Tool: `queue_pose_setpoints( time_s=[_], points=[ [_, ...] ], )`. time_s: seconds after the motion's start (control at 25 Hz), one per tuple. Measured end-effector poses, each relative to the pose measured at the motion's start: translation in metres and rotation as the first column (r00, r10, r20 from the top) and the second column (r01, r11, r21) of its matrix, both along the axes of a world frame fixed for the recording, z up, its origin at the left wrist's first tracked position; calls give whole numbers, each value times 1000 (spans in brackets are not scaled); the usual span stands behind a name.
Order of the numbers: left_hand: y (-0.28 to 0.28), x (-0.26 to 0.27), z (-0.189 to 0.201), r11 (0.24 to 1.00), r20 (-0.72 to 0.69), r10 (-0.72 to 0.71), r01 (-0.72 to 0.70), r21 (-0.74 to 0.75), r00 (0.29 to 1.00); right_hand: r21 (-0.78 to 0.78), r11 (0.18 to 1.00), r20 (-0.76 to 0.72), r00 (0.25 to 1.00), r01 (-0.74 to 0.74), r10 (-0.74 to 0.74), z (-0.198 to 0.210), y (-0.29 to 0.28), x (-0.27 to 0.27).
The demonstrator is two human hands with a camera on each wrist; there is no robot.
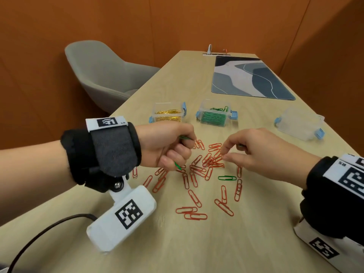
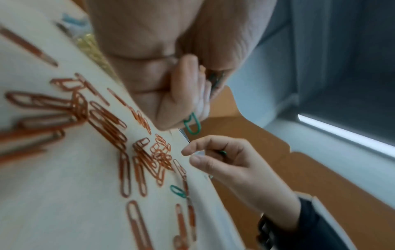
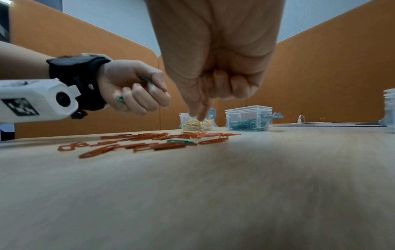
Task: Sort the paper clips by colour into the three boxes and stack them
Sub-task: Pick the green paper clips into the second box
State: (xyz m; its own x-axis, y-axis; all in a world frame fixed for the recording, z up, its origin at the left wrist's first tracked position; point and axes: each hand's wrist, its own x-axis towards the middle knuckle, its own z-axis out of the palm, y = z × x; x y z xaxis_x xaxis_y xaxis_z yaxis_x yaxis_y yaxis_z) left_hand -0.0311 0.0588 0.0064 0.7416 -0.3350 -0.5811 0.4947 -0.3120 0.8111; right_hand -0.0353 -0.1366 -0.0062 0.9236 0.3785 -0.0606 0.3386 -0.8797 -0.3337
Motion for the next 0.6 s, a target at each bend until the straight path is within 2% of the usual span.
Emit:
queue_pose_setpoints(
  time_s=[0.12, 0.24, 0.44, 0.52, 0.6],
  points=[
    [4, 0, -3, 987, -97, 107, -117, -111, 990, -42, 999, -91, 995, -35, 31, 2, -1, -4],
    [0, -2, -8, 993, -122, 71, -82, -84, 990, -109, 991, -137, 989, -75, 60, 0, -1, -6],
    [-13, 3, -12, 997, -133, 22, -31, -70, 991, -110, 983, -204, 971, -150, 125, -1, 1, -9],
    [-17, 7, -12, 998, -120, 9, -17, -66, 993, -76, 978, -178, 968, -195, 179, 0, 1, -9],
    [-23, 10, -13, 998, -109, -9, 3, -58, 994, 59, 976, -99, 972, -208, 213, 2, 1, -10]
  ],
)
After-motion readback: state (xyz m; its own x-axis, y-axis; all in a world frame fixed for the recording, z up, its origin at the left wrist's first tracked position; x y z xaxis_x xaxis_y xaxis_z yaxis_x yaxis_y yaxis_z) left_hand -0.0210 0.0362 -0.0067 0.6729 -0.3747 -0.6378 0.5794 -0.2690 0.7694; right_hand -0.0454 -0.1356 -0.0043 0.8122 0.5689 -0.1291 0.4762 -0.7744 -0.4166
